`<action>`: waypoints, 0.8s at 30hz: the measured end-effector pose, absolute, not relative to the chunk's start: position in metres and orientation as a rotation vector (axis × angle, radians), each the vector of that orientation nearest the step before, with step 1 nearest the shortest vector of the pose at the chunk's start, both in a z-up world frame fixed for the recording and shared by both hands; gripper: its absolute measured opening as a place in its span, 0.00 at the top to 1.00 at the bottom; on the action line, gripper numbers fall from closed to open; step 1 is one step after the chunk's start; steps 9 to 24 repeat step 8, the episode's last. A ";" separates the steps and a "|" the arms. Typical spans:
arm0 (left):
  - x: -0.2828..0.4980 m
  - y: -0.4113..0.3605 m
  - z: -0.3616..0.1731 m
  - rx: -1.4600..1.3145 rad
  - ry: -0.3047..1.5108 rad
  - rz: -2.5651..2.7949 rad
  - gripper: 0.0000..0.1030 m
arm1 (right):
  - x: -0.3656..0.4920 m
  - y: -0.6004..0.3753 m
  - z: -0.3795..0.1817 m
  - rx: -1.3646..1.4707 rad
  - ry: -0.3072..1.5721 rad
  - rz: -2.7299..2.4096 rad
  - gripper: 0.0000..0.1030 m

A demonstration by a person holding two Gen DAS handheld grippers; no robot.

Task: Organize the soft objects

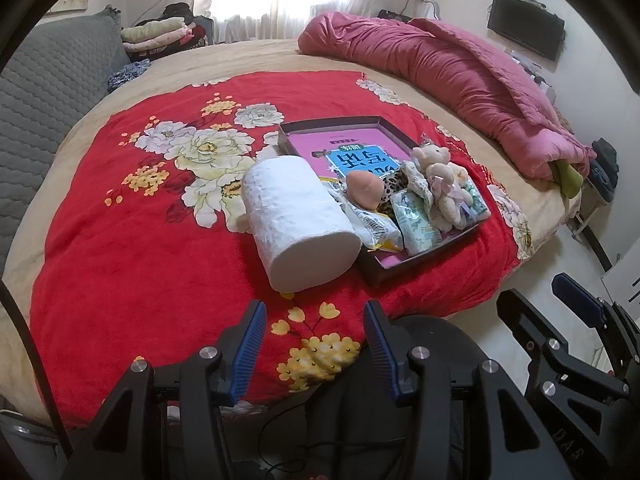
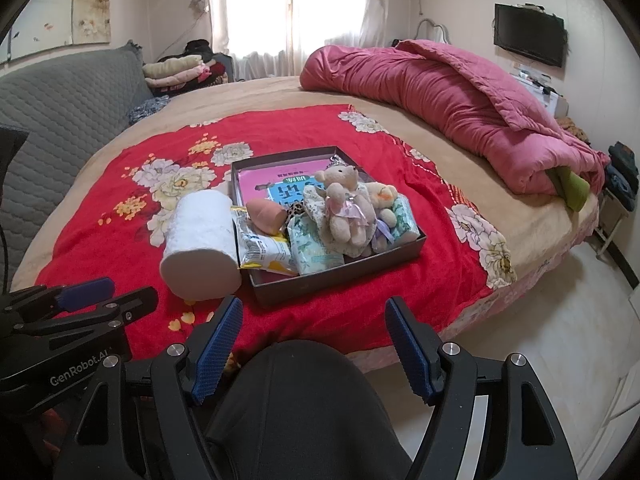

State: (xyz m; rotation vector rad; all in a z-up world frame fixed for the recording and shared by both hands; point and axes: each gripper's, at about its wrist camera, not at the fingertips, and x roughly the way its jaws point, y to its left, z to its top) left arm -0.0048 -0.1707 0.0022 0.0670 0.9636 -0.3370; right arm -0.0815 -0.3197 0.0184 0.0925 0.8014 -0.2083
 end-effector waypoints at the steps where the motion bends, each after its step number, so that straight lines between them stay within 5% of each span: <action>1: -0.004 -0.171 0.002 0.067 0.967 -0.336 0.51 | -0.081 -0.320 0.018 0.094 0.802 -0.209 0.27; 24: -0.004 -0.168 0.002 0.059 0.972 -0.326 0.51 | -0.082 -0.322 0.018 0.099 0.804 -0.210 0.27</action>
